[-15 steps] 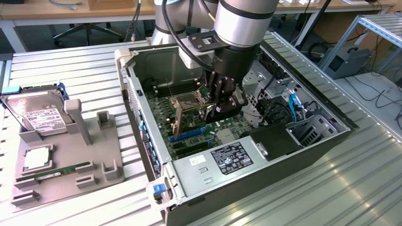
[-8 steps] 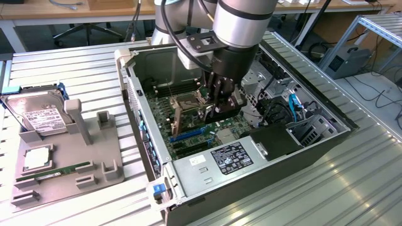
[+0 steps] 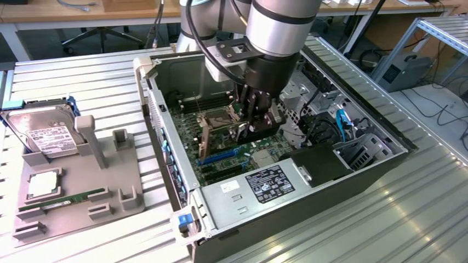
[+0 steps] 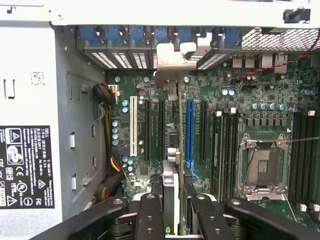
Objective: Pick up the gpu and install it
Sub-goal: 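Insert the gpu into the slot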
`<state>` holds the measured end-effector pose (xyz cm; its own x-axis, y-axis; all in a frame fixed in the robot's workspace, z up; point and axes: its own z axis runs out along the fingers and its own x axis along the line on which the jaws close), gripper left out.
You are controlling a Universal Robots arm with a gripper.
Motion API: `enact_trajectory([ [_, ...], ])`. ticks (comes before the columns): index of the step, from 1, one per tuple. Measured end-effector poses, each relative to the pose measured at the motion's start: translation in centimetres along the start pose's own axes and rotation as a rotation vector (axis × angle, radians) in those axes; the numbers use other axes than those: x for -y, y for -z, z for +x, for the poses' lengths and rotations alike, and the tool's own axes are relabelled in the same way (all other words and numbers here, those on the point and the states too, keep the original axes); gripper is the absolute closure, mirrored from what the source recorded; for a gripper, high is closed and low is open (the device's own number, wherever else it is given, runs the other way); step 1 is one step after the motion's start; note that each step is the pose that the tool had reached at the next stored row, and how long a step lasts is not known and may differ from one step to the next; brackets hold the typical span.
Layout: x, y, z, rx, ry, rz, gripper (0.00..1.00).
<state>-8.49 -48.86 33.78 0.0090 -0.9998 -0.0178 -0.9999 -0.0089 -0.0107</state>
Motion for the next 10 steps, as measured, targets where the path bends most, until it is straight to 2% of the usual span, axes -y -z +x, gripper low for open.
enact_trajectory([
  [10,-0.33,-0.15,0.00,0.0000,0.000,0.0000,0.73],
])
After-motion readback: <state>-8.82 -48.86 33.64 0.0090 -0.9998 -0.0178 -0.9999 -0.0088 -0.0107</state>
